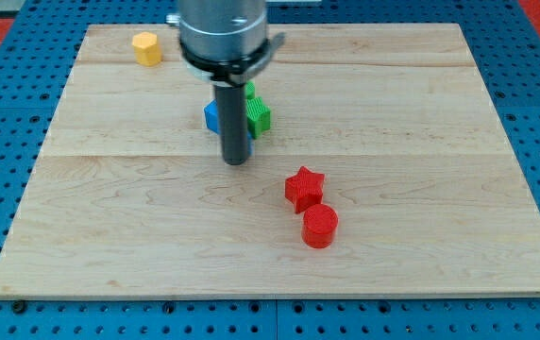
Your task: Push the red star into the red circle
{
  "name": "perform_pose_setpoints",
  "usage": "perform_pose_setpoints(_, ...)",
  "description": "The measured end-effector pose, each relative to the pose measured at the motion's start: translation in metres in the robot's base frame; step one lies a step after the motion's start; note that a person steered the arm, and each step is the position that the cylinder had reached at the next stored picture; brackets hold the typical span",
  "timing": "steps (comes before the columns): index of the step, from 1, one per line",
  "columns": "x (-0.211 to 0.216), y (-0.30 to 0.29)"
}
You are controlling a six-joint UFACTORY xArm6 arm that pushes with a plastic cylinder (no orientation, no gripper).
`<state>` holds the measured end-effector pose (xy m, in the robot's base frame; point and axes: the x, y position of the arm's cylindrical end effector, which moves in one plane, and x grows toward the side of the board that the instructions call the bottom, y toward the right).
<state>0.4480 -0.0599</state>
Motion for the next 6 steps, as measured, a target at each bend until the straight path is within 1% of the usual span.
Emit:
perform_pose_setpoints(1, 0.029, 0.011)
perform_pose_setpoints(2, 0.050, 0.085)
perform_pose_setpoints(3, 0.036, 0.080)
perform_pose_setpoints(4, 0.020, 0.136)
perform_pose_setpoints(5, 0.056, 0.185)
perform_pose_setpoints(6, 0.074, 0.148)
